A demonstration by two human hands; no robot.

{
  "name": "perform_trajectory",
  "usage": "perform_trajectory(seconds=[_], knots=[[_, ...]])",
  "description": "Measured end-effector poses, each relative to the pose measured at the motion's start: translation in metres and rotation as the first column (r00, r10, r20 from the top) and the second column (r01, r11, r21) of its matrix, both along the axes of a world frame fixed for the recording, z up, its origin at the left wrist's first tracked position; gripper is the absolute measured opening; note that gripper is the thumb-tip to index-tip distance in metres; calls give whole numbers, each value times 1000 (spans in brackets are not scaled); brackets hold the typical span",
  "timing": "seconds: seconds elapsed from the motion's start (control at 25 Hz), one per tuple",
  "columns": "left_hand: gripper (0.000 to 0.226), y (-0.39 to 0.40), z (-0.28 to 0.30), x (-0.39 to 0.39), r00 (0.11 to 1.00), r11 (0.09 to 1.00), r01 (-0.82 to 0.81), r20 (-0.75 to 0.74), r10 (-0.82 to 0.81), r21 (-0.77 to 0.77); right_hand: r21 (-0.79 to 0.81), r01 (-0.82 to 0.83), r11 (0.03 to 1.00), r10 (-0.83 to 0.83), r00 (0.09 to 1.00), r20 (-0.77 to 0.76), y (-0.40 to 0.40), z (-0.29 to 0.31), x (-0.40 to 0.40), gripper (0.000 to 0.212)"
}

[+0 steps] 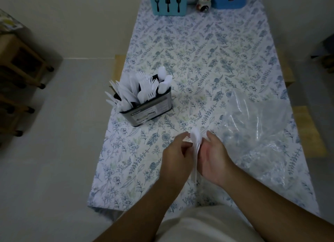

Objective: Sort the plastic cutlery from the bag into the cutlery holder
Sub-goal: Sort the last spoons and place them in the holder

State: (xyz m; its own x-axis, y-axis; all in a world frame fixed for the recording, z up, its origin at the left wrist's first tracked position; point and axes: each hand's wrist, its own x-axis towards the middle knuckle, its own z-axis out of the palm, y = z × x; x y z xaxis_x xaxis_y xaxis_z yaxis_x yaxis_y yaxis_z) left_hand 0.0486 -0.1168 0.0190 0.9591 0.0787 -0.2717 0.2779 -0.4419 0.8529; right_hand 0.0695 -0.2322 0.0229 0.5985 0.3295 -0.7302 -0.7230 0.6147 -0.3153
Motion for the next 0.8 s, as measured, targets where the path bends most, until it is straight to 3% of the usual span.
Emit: perform_trajectory(seconds=[0.16,0.48,0.64,0.8], knots=[[17,7,0,-1,988,996,81,130,-84,24,-169,-9,986,14,999,32,12,0,2,46],[16,31,17,18,979,997,46,194,-55,54,-365,19,931,109,939,327,26,21,16,24],[38,41,63,58,943,999,37,333,-25,-31,-564,113,818,268,793,548,28,54,54,24],[33,59,103,114,892,999,15,452,9,-50,-647,273,713,323,691,647,38,99,105,28]])
